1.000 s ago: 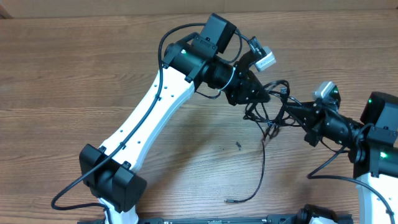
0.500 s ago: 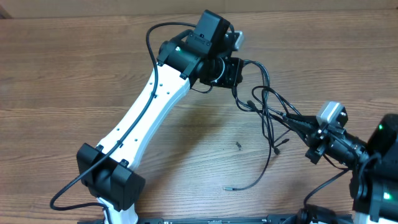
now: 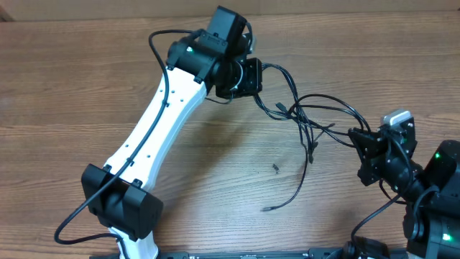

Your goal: Untangle cables

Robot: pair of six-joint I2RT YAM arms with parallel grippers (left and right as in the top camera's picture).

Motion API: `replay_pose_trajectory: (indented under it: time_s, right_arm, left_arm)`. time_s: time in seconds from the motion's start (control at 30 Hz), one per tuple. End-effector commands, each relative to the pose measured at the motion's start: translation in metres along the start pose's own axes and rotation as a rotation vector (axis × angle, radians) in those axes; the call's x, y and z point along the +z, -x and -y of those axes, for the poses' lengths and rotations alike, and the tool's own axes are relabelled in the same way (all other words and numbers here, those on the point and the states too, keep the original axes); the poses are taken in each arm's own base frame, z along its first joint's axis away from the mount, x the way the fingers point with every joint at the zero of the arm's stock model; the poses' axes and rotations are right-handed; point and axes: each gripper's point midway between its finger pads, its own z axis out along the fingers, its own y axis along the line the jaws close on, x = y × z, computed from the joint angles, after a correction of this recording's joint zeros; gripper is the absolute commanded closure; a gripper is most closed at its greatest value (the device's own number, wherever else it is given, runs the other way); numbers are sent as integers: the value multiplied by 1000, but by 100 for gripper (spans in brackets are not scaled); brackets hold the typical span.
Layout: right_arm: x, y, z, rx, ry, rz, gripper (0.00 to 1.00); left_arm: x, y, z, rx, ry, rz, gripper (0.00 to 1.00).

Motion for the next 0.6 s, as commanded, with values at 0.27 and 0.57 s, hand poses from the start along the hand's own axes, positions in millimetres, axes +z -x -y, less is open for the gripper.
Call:
replay_pose_trajectory:
  time_s: [0.27,0.57]
  right_arm:
    - [-8,-12,22,69,-153,-61,96]
    - [-8,-19,20,182,-150,-80,89]
  left_arm:
    - [-13,22,-36,-194,91,75,96]
    - [-14,28,-19,-191,-11,70,96]
